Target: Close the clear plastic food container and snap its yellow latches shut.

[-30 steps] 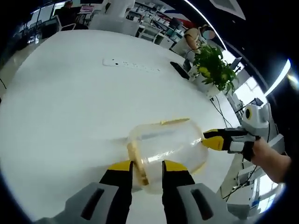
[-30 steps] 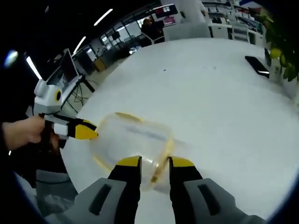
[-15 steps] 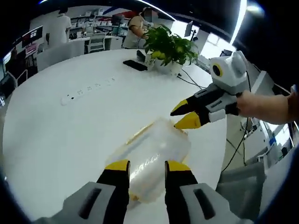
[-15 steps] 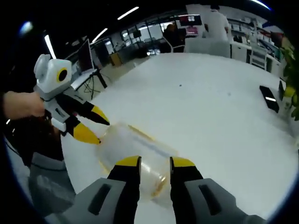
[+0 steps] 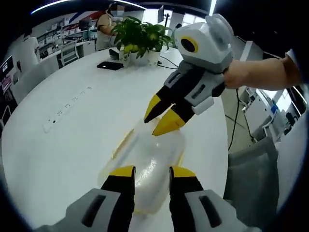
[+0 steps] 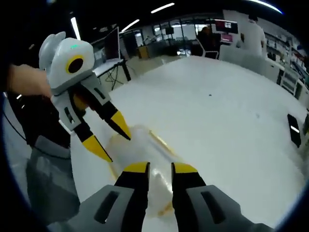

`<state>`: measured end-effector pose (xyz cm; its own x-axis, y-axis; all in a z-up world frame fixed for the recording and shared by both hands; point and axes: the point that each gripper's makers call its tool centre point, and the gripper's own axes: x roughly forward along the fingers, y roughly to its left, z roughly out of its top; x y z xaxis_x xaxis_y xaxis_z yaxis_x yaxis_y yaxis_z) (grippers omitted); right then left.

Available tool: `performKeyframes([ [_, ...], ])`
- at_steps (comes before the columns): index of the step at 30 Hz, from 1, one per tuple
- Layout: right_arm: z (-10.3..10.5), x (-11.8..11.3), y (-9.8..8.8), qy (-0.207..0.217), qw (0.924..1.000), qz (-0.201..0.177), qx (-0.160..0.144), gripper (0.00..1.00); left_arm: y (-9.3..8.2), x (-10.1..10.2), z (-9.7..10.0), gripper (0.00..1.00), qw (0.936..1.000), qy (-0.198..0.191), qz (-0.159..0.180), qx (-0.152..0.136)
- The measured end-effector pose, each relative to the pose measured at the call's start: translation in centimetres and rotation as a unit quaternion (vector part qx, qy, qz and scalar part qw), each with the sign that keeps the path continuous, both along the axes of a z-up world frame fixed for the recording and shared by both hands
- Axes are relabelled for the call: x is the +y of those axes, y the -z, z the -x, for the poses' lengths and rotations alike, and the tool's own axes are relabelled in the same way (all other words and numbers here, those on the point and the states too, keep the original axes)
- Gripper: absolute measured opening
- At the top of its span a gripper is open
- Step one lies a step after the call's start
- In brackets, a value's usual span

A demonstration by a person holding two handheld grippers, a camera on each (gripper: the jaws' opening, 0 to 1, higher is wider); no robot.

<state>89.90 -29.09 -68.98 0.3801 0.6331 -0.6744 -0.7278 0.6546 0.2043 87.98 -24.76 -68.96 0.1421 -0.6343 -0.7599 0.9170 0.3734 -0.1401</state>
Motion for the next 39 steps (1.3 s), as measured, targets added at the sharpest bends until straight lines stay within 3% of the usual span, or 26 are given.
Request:
performKeyframes([
  [6, -0.4, 0.4, 0.5, -0.013, 0.9999, 0.009, 0.005, 0.13, 0.3, -0.7, -0.2, 0.2, 0.9999, -0.005, 0.001, 0.009],
  [15, -0.7, 1.2, 0.9, -0.028, 0.9995, 0.011, 0.004, 0.12, 0.6, -1.6, -0.2, 0.19, 1.0, -0.003, 0.002, -0.004],
  [26, -1.2, 1.7, 1.0, -0.041, 0.9991, 0.011, -0.005, 0.12, 1.2, -2.0, 1.5, 0.19, 0.9977, 0.05, -0.029, -0.035],
  [35, -1.9, 2.6, 0.9, -0.066, 0.9976, 0.016, -0.011, 0.19, 1.9, -2.3, 3.5, 0.21, 0.9962, 0.077, -0.032, -0.022],
  [39, -1.8, 2.8, 1.5, -0.102, 0.9942, 0.03, -0.012, 0.21, 2.0, -2.2, 3.6, 0.22, 0.9949, 0.091, -0.034, -0.03],
])
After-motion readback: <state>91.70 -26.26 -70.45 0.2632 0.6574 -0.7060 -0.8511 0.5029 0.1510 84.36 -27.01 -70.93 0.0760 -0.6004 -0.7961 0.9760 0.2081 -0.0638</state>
